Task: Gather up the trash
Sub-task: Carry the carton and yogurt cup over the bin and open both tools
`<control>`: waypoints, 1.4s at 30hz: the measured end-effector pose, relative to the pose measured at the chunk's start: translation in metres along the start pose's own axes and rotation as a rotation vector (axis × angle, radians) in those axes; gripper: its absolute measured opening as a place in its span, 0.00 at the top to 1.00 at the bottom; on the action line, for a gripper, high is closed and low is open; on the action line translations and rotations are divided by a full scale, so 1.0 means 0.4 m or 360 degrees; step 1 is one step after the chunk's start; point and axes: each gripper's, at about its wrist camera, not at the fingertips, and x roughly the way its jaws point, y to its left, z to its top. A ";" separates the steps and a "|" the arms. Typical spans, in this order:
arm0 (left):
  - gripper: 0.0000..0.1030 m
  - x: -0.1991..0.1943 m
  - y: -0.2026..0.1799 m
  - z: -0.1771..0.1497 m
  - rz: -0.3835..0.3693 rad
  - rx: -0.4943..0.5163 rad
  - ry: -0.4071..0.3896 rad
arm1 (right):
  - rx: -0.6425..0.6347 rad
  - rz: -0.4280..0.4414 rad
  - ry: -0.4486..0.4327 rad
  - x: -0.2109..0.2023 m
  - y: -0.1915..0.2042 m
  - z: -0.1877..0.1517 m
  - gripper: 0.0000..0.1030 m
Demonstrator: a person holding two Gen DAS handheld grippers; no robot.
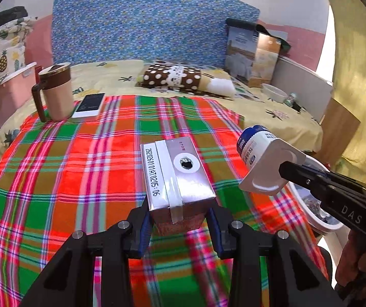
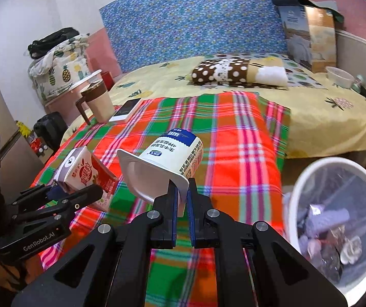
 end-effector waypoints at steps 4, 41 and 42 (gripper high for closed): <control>0.63 -0.006 -0.039 -0.010 -0.0046 0.0035 0.0007 | 0.0042 -0.0035 -0.0020 -0.024 -0.024 -0.015 0.91; 0.63 0.167 -0.487 0.024 -0.0538 0.0419 0.0143 | 0.0482 -0.0520 -0.0028 -0.175 -0.366 -0.143 0.91; 0.63 0.175 -0.498 0.024 -0.0549 0.0427 0.0154 | 0.0494 -0.0536 -0.0015 -0.174 -0.374 -0.147 0.91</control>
